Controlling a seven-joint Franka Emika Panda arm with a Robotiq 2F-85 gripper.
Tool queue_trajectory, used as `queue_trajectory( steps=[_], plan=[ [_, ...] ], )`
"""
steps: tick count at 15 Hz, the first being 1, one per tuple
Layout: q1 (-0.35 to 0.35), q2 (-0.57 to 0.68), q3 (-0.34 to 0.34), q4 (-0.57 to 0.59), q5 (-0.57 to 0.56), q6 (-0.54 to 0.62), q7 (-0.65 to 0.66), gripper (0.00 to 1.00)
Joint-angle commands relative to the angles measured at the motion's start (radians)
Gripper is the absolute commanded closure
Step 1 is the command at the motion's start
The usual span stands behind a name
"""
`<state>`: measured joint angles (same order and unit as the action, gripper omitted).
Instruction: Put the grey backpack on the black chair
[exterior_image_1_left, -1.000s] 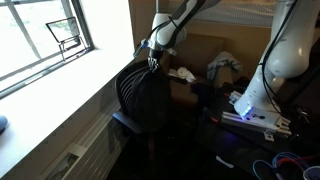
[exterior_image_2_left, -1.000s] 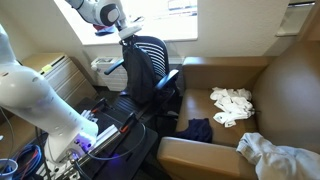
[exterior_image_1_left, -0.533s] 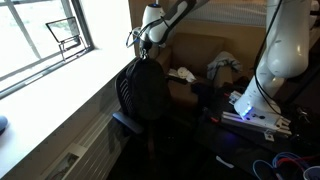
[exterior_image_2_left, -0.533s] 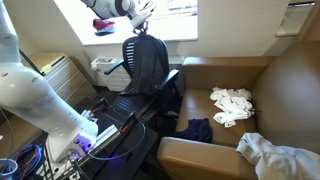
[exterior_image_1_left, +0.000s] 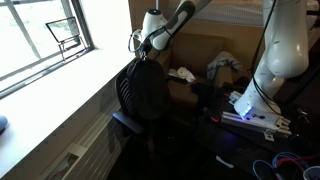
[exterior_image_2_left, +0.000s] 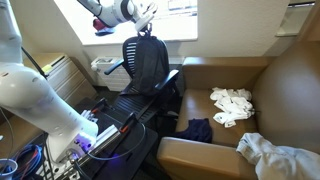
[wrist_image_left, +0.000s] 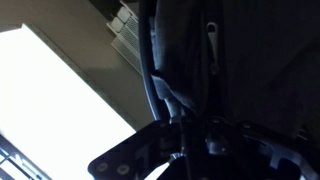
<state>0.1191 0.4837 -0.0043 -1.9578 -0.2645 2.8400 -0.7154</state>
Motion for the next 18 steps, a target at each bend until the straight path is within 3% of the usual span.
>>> queue_trajectory(
  steps=[1,2,3,4,7,8,9,10,13,14,15,16,18],
  plan=[
    [0.07,0.109,-0.141,0.118,-0.223,0.125,0.154,0.98],
    [0.108,0.142,-0.197,0.157,-0.283,0.138,0.228,0.98],
    [0.028,0.071,-0.076,0.053,-0.234,0.084,0.175,0.69],
    [0.041,0.083,-0.088,0.059,-0.255,0.086,0.209,0.93],
    [0.032,0.08,-0.066,0.049,-0.251,0.082,0.206,0.75],
    [0.031,0.081,-0.064,0.047,-0.25,0.082,0.205,0.44],
    [0.058,0.081,-0.098,0.043,-0.279,0.103,0.231,0.92],
    [0.173,0.1,-0.251,0.061,-0.357,0.16,0.303,0.94],
    [0.305,0.132,-0.44,0.09,-0.527,0.214,0.442,1.0],
    [0.357,0.157,-0.509,0.106,-0.558,0.215,0.519,0.79],
    [0.291,0.108,-0.381,0.039,-0.488,0.172,0.442,0.96],
    [0.336,0.115,-0.434,0.039,-0.515,0.18,0.488,0.91],
    [0.369,0.121,-0.473,0.043,-0.522,0.184,0.506,0.8]
  ],
)
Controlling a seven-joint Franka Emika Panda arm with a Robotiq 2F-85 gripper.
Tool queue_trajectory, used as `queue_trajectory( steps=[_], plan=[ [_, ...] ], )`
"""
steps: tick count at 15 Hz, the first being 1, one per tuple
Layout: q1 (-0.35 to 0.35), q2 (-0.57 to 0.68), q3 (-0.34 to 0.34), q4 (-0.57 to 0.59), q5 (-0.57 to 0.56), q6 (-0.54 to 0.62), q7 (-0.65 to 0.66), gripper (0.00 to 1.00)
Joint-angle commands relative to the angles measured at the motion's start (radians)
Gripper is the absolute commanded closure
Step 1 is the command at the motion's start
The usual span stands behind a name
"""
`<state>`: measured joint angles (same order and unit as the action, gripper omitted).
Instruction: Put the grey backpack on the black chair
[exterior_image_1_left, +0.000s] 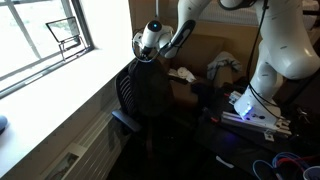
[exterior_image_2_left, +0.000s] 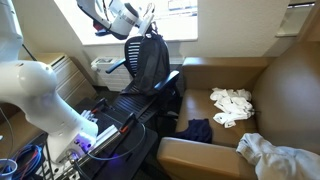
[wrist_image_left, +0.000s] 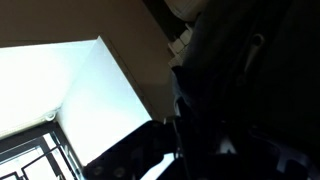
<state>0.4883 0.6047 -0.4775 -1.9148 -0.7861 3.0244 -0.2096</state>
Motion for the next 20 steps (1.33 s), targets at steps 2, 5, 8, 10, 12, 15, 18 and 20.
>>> queue_trajectory(
  steps=[2,5,8,10,12,15,18,20],
  plan=[
    [0.001,0.002,-0.004,0.003,0.0,0.002,0.0,0.79],
    [-0.214,-0.153,0.271,-0.132,0.127,0.045,-0.189,0.47],
    [-0.41,-0.303,0.516,-0.282,0.349,-0.043,-0.415,0.25],
    [-0.561,-0.385,0.673,-0.314,0.52,-0.163,-0.571,0.11],
    [-0.576,-0.464,0.637,-0.303,0.578,-0.268,-0.596,0.01],
    [-0.537,-0.437,0.604,-0.264,0.562,-0.256,-0.573,0.01],
    [-0.54,-0.455,0.602,-0.28,0.562,-0.263,-0.573,0.01],
    [-0.54,-0.454,0.602,-0.287,0.562,-0.263,-0.573,0.01]
  ],
)
